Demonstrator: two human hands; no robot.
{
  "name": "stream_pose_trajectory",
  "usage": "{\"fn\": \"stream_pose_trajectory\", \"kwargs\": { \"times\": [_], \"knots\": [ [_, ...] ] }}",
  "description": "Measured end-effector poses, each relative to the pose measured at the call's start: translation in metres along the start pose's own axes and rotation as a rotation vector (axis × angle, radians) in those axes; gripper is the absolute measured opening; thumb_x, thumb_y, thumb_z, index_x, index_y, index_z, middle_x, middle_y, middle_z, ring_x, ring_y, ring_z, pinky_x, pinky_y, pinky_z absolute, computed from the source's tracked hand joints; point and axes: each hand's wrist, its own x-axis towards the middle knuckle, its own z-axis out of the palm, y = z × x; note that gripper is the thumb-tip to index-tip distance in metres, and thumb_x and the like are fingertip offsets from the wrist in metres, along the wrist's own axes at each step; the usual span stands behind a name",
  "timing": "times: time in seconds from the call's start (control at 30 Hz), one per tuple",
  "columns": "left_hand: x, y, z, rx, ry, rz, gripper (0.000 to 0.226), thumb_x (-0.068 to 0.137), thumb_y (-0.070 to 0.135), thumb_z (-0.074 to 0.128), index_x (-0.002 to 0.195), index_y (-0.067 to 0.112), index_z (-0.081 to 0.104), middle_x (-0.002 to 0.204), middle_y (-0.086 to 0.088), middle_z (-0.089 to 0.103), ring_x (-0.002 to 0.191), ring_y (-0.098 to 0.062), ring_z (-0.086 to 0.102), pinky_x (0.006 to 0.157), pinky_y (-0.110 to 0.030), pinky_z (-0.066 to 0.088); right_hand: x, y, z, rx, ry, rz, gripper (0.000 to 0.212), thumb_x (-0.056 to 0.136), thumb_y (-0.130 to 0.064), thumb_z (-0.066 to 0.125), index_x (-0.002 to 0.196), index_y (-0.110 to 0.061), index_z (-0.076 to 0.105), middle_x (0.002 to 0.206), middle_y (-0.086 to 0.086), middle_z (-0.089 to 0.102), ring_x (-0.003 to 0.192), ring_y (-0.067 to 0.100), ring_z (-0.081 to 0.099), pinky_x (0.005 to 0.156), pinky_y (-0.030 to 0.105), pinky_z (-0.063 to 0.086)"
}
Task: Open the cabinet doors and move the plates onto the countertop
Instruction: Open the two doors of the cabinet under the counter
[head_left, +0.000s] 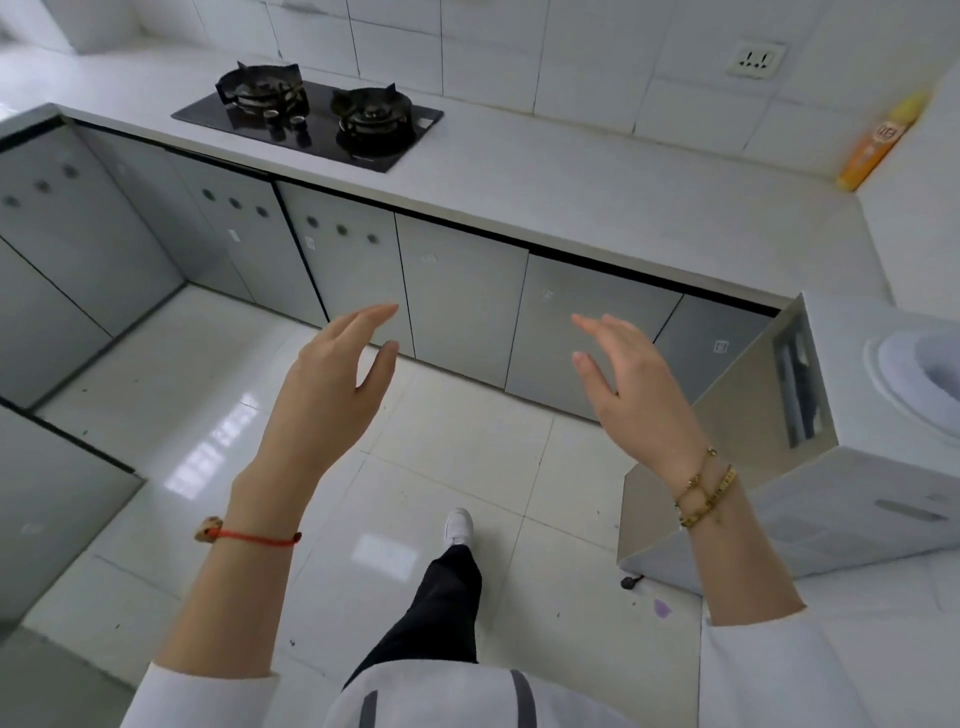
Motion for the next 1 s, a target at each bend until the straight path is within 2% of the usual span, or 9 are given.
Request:
{"fn": "stream_pose_trajectory", "kwargs": {
  "times": [0.1,0.23,0.33,0.43,0.53,1.0],
  "knots": [
    [0.062,-0.016,0.012,-0.015,0.007,0.011,0.039,0.099,0.028,0.048,0.136,0.019,0.052,0.134,0.001,0.058,0.124,-0.017,0.055,0.103,-0.031,0.043,0.063,0.010,0.005,0.010,-0.004,0.008,0.044,0.102,-0.030,0.039,0.144,-0.017,0.041,0.147,0.000,0.043,0.142,0.012,0.027,0.113,0.021,0.016],
    [0.149,-0.033,0.023,-0.013,-0.009,0.028,0.039,0.099,0.029,0.047,0.137,0.022,0.050,0.134,0.004,0.057,0.123,-0.013,0.054,0.098,-0.023,0.042,0.148,0.020,0.003,0.035,0.021,0.024,0.043,0.102,-0.029,0.040,0.143,-0.019,0.041,0.147,-0.001,0.042,0.142,0.011,0.026,0.113,0.022,0.019],
    [0.203,-0.039,0.032,-0.017,-0.027,0.052,0.040,0.100,0.029,0.046,0.138,0.021,0.049,0.137,0.004,0.056,0.127,-0.013,0.052,0.105,-0.031,0.043,0.199,0.026,0.004,0.022,0.037,0.027,0.042,0.102,-0.028,0.040,0.142,-0.018,0.042,0.145,-0.001,0.044,0.140,0.012,0.029,0.111,0.017,0.017],
    [0.244,-0.045,0.042,-0.026,-0.044,0.065,0.039,0.100,0.029,0.046,0.138,0.020,0.049,0.137,0.004,0.055,0.127,-0.013,0.051,0.106,-0.029,0.041,0.235,0.036,0.007,0.015,0.034,0.046,0.042,0.102,-0.029,0.040,0.142,-0.018,0.042,0.146,-0.001,0.043,0.141,0.011,0.027,0.110,0.015,0.013],
    [0.275,-0.051,0.050,-0.009,-0.068,0.068,0.039,0.100,0.029,0.046,0.138,0.019,0.049,0.136,0.003,0.056,0.126,-0.014,0.052,0.104,-0.025,0.039,0.261,0.046,0.011,0.028,0.023,0.063,0.041,0.102,-0.028,0.040,0.142,-0.019,0.042,0.146,-0.002,0.043,0.142,0.011,0.025,0.111,0.017,0.013],
    [0.359,-0.064,0.102,0.009,-0.100,-0.026,0.040,0.100,0.029,0.045,0.139,0.019,0.049,0.137,0.003,0.055,0.129,-0.014,0.050,0.106,-0.023,0.036,0.362,0.101,0.021,0.035,-0.048,0.038,0.041,0.102,-0.026,0.041,0.141,-0.015,0.043,0.144,0.001,0.047,0.141,0.015,0.029,0.114,0.022,0.019]
  ]
}}
